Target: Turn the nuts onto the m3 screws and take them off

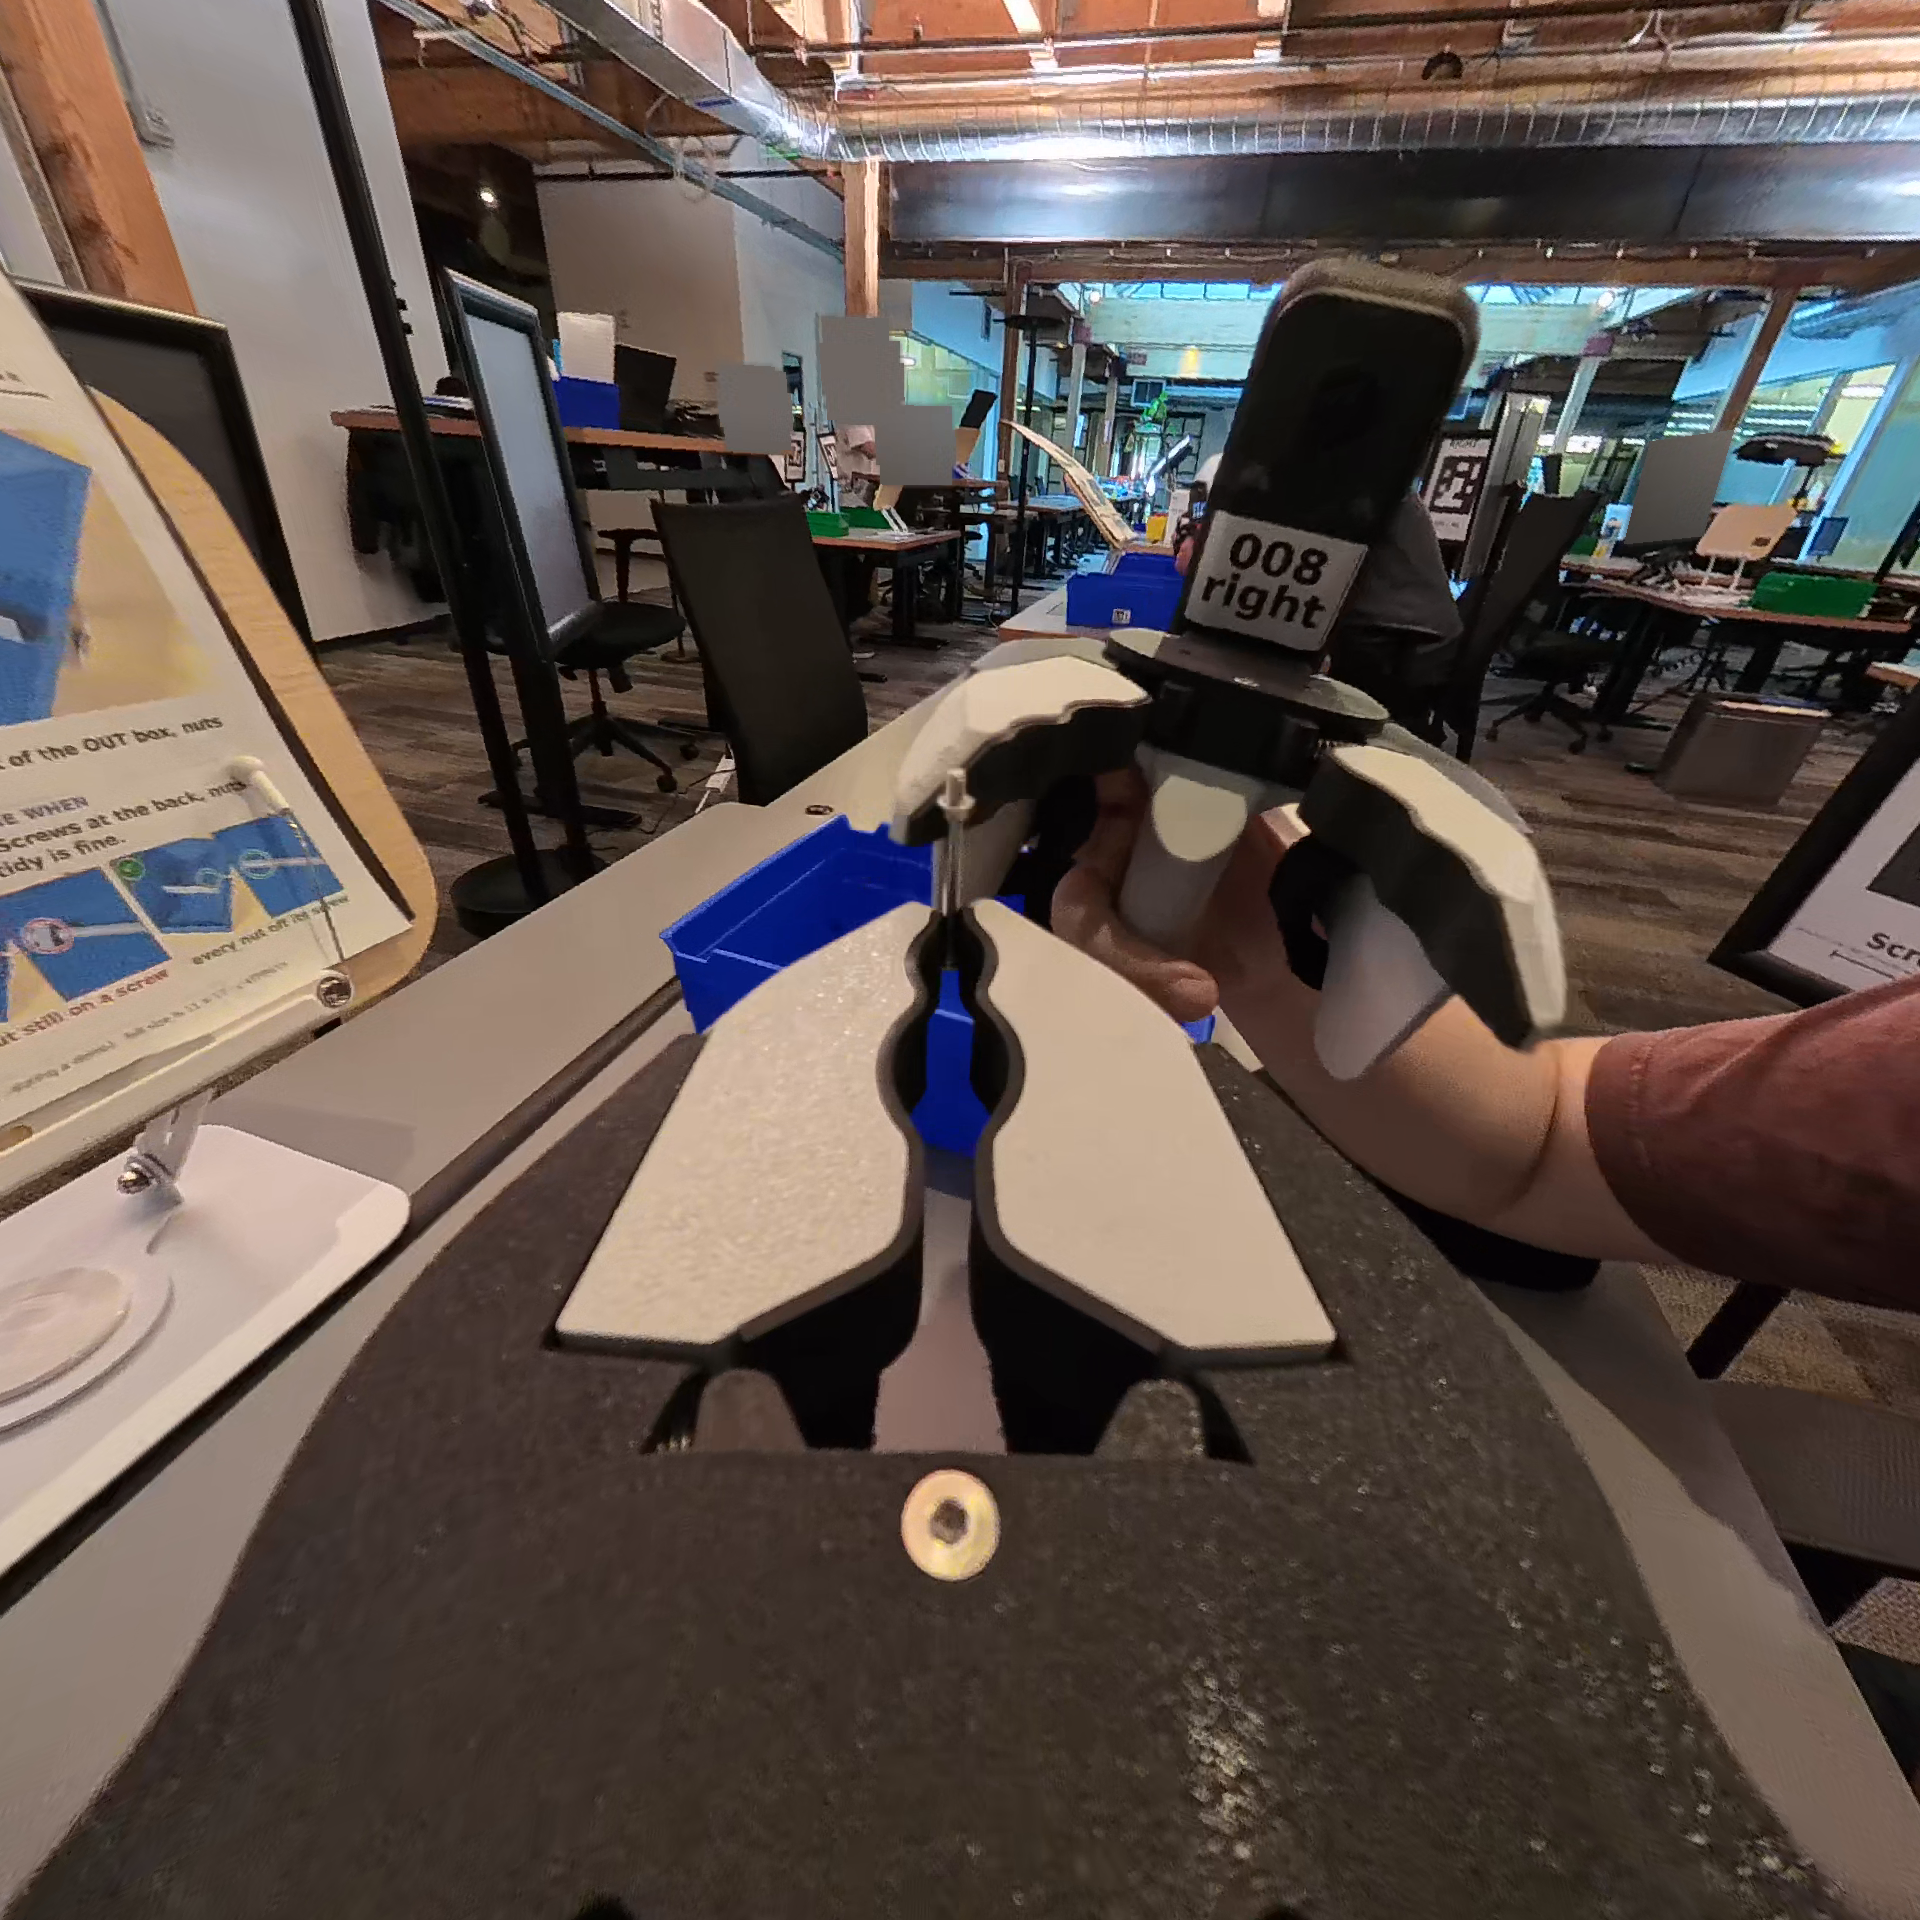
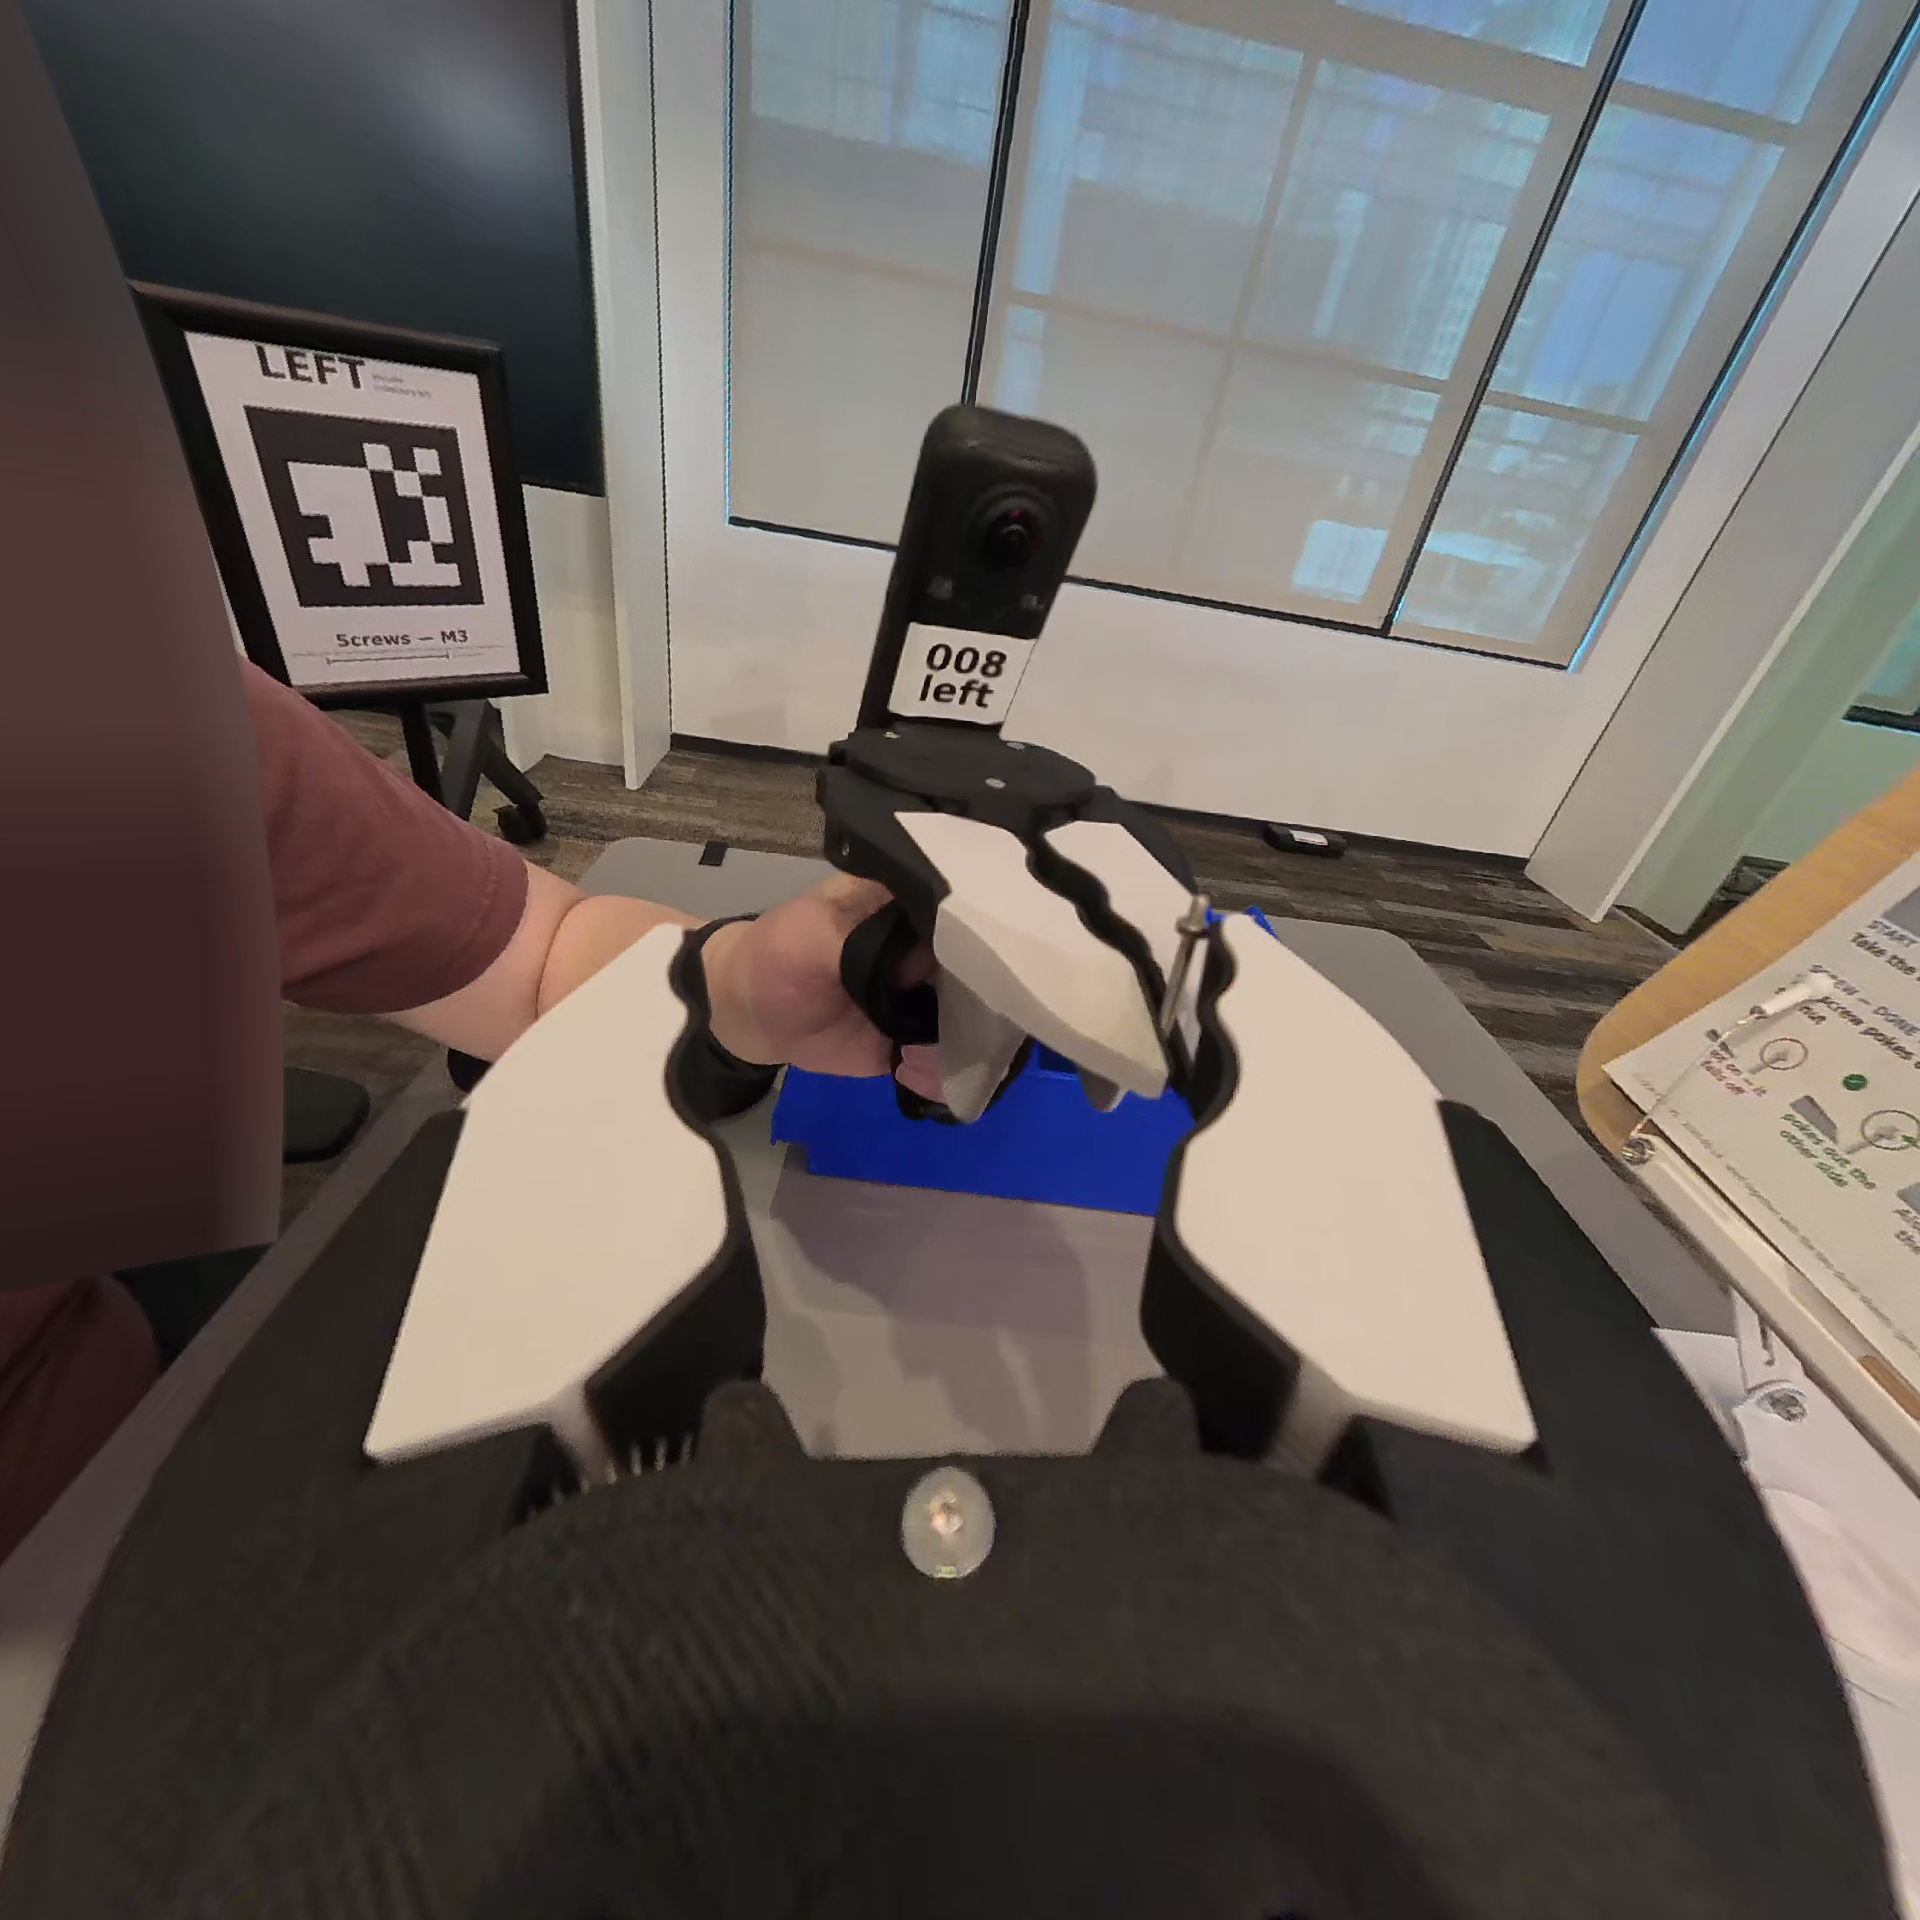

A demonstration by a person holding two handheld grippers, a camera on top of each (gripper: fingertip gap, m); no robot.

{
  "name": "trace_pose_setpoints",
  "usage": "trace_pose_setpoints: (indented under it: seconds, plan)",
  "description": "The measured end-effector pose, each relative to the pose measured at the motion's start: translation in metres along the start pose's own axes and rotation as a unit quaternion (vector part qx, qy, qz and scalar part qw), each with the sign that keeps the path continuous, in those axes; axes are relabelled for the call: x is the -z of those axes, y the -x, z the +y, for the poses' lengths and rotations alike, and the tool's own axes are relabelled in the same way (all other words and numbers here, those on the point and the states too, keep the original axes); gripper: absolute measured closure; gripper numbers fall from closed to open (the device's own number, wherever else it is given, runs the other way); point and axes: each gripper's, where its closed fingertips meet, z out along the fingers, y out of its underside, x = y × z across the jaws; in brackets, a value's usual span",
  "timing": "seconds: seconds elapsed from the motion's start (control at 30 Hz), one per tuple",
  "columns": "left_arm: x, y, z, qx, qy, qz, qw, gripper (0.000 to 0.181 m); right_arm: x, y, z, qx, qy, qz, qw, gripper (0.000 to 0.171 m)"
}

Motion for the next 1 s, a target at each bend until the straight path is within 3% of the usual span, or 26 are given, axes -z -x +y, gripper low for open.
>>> trace_pose_setpoints:
  seconds: [0.1, 0.37, 0.63, 0.9, 1.0]
  plan:
    - [-0.002, -0.005, 0.002, 0.008, 0.006, 0.025, 1.000, 0.180, 0.004, -0.004, -0.005, -0.020, -0.025, 0.000, 0.999, 0.088]
    - [-0.001, -0.004, 0.001, 0.026, 0.001, 0.027, 0.999, 0.179, 0.004, -0.003, -0.002, -0.010, -0.014, -0.003, 1.000, 0.089]
    - [-0.003, -0.012, 0.001, 0.012, 0.004, 0.040, 0.999, 0.179, 0.019, -0.030, -0.003, -0.100, -0.036, 0.029, 0.994, 0.138]
    - [-0.005, -0.016, 0.003, -0.007, 0.014, 0.040, 0.999, 0.179, 0.016, -0.027, 0.007, -0.124, -0.024, 0.000, 0.992, 0.168]
    - [-0.005, -0.017, 0.004, -0.007, 0.015, 0.045, 0.999, 0.178, 0.017, -0.027, 0.008, -0.123, -0.020, 0.000, 0.992, 0.168]
